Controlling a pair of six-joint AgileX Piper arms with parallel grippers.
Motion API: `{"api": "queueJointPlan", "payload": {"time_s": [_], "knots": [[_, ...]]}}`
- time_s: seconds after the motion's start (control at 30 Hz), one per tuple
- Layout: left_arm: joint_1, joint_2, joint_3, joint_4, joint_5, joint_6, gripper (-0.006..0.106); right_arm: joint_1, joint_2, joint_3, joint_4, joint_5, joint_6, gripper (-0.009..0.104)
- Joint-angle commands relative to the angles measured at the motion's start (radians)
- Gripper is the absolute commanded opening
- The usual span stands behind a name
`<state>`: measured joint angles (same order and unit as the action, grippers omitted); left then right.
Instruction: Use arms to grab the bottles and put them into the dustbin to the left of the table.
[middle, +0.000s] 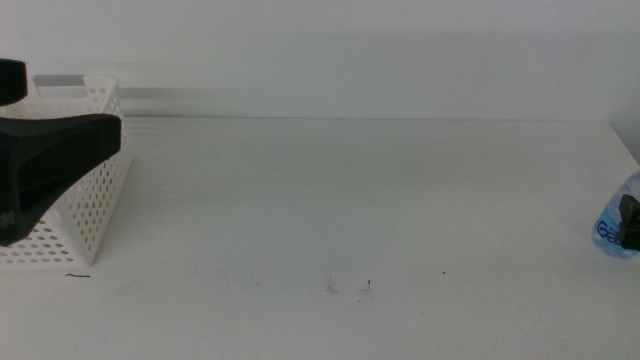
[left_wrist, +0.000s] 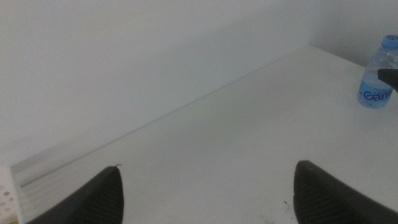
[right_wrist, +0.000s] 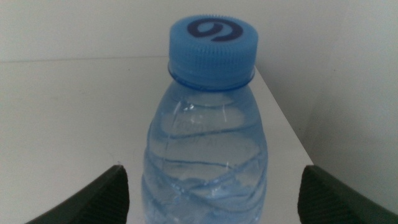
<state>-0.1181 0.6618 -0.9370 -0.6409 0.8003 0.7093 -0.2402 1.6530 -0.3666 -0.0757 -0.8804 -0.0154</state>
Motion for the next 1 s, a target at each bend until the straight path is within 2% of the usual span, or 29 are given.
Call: {"api": "queueJointPlan", "payload": {"time_s": [0.0,0.27,0.43,0.6,0.87,0.97], "knots": [[-0.002,-0.002,0.001,-0.002,-0.013,-0.004,0.093,-0.009,0.028,-0.027,-0.004,-0.009,-0.011,0.093],[-0.002,-0.002,0.001,-0.002,-0.013,-0.004,0.093,-0.007,0.128,-0.094,-0.004,-0.027,-0.035,0.093],[-0.002,-0.002,0.001,-0.002,-0.013,-0.004,0.093,-0.007,0.179,-0.094,-0.017,-0.144,-0.041,0.093],[-0.002,-0.002,0.001,-0.002,-0.013,-0.004,0.093,-0.007,0.249,-0.107,0.0,-0.217,-0.044,0.093],[-0.002,-0.002,0.001,-0.002,-0.013,-0.004,0.093,-0.007,0.309,-0.179,0.0,-0.222,-0.046,0.092],[-0.002,-0.002,0.001,-0.002,-0.013,-0.004,0.093,-0.007,0.327,-0.199,0.004,-0.215,-0.046,0.087]]}}
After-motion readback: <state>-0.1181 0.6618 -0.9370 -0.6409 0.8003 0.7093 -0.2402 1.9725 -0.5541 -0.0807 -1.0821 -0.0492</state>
